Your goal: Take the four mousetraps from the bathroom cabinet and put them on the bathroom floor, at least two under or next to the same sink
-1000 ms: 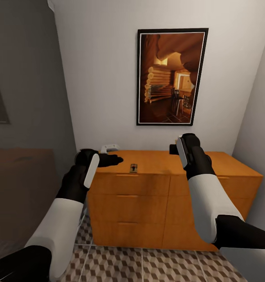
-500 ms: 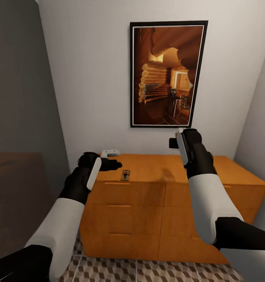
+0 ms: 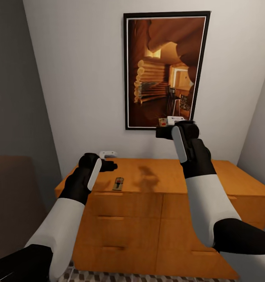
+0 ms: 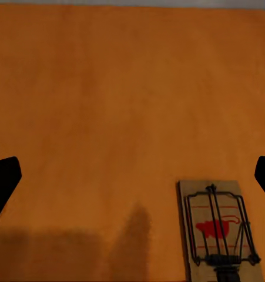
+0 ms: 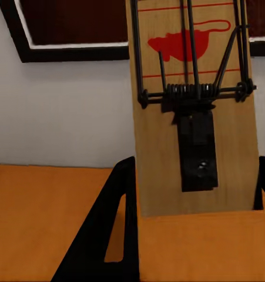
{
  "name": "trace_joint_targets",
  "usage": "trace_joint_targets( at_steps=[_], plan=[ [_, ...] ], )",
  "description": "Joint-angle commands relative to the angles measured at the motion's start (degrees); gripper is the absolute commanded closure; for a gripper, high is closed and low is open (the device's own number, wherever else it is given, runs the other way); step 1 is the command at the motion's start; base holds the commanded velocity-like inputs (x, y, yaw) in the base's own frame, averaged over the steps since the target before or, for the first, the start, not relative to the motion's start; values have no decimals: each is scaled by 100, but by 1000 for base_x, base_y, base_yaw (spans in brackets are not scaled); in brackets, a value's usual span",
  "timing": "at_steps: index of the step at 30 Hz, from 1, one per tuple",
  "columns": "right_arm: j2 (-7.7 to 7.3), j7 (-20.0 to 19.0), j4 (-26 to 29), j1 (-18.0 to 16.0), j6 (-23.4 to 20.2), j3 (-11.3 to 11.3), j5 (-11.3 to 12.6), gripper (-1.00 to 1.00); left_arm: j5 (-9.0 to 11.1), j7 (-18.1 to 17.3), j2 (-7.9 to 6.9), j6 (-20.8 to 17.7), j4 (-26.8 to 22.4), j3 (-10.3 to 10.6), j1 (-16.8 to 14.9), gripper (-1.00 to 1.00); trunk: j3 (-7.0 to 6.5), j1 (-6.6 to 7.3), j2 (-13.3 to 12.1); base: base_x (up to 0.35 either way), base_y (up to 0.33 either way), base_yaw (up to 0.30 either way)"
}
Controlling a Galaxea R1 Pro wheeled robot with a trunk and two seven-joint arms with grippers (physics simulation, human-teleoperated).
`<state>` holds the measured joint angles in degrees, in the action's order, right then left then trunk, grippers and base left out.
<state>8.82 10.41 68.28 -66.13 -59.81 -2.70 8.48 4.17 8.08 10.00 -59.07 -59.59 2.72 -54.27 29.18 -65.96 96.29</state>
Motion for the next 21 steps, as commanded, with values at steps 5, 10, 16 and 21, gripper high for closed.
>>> trace_joint_targets(
  at_steps=[5, 10, 16, 21],
  plan=[
    [-34, -64, 22, -5, -19, -479, 558, 100, 49, 203, 0, -29, 4, 1, -4, -100, 7, -2, 3, 105, -44, 0],
    [-57, -113, 25, -5, -19, -615, 887, 100, 49, 234, 0, -33, 3, 0, -4, -100, 7, -2, 3, 21, -8, 0],
    [-58, -126, 27, -5, -19, -662, 1029, 100, 47, 346, 0, -26, 0, -11, -4, -100, 7, -2, 3, 18, -29, 0],
    [-47, -132, 27, -5, -19, -831, 1047, 100, 49, 538, 0, -29, 23, -16, -4, -100, 7, -2, 3, 116, -187, 0]
  ],
)
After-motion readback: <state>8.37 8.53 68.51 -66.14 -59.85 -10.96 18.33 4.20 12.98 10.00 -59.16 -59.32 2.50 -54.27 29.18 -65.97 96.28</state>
